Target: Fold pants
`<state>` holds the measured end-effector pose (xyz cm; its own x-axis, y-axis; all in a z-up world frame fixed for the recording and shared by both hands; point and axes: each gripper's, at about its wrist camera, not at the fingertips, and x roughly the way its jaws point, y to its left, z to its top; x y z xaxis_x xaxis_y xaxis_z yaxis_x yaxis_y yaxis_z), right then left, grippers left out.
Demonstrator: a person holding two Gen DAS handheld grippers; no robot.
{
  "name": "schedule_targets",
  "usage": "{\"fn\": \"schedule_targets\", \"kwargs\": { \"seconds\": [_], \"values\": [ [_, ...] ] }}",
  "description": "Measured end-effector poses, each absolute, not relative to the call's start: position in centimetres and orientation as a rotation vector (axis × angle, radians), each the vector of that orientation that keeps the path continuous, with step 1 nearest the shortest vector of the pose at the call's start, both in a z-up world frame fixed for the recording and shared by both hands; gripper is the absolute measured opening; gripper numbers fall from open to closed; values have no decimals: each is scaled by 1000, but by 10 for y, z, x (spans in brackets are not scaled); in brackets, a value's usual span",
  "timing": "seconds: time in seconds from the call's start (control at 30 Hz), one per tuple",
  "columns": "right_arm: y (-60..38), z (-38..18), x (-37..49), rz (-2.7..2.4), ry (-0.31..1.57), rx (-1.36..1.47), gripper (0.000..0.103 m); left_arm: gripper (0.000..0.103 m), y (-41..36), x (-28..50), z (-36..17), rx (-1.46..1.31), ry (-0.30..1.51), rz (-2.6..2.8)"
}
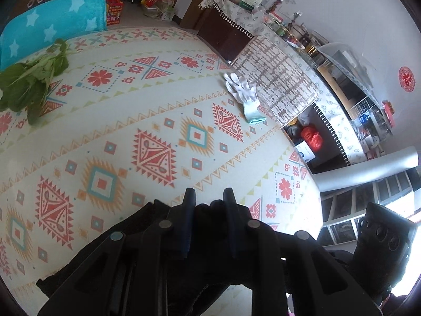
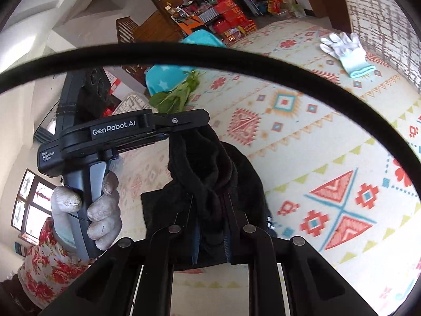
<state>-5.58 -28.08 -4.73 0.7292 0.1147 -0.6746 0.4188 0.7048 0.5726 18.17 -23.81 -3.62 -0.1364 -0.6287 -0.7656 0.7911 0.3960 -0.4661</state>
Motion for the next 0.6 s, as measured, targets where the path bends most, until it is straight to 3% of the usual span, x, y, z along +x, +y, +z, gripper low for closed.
{"fn": "schedule_targets", "kwargs": {
  "seconds": [0.23, 0.27, 0.3, 0.33, 0.6],
  "values": [
    [-217, -44, -19, -108, 798, 735, 15, 20, -168, 212, -43, 53, 1203, -1211],
    [-208, -46, -11, -93, 813, 730, 15, 17, -158, 216, -45, 38, 1206, -1205],
    [-199, -49, -4, -82, 828, 724, 15, 5, -149, 220, -47, 20, 1210, -1200],
    [-190, -53, 3, -71, 847, 715, 14, 4, -138, 226, -50, -6, 1224, -1197],
    [-147, -99, 52, -4, 977, 708, 14, 4, -86, 244, -78, -37, 1246, -1090]
  ]
}}
